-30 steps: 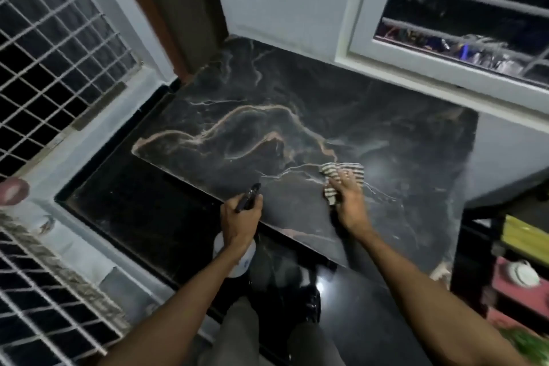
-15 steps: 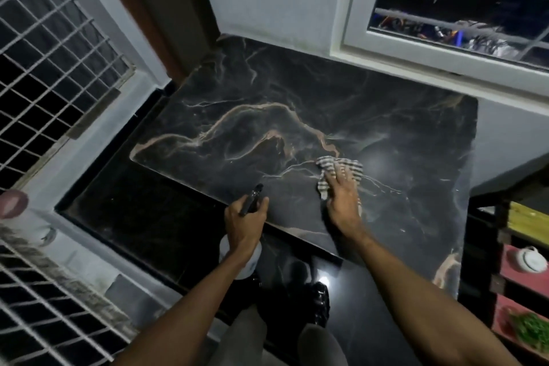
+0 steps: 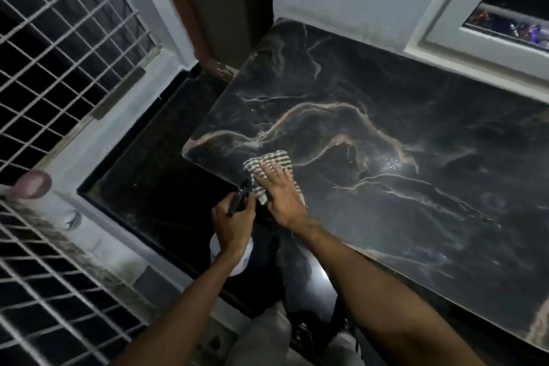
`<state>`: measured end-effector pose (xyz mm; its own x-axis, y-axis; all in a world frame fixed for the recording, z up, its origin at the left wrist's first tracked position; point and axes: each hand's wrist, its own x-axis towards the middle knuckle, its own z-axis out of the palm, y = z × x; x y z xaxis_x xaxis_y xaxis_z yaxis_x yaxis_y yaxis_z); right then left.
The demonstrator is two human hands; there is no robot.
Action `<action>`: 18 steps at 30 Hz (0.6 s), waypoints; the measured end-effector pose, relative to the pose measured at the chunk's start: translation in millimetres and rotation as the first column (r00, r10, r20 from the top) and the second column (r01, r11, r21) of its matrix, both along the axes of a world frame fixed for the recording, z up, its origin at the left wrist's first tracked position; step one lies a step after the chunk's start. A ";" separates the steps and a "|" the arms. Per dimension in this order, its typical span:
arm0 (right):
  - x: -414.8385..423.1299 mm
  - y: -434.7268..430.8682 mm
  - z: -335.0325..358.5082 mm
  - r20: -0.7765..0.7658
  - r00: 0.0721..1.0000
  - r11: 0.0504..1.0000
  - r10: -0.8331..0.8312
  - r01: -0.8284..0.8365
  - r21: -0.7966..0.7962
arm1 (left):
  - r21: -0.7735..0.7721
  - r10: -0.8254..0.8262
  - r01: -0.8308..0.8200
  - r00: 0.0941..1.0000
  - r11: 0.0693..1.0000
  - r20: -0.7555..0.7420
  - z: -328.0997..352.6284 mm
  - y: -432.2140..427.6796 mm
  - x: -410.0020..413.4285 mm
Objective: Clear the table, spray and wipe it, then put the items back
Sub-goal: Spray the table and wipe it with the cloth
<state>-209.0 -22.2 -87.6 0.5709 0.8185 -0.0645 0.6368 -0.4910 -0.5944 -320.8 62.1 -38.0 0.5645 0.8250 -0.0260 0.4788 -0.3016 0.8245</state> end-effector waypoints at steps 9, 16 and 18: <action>-19.3 -107.2 -7.2 0.009 0.902 0.902 -0.433 0.433 -0.004 | -0.025 -0.088 0.087 0.996 0.996 -0.011 -7.4 3.4 21.2; -51.7 -147.0 5.8 -0.059 0.916 0.918 -0.397 0.398 -0.002 | -0.015 -0.303 0.304 0.952 0.953 0.039 -2.4 -70.7 37.2; -43.9 -192.1 6.8 -0.053 0.835 0.836 -0.547 0.549 0.013 | -0.029 -0.364 0.365 0.931 0.931 0.029 -3.2 -91.3 40.6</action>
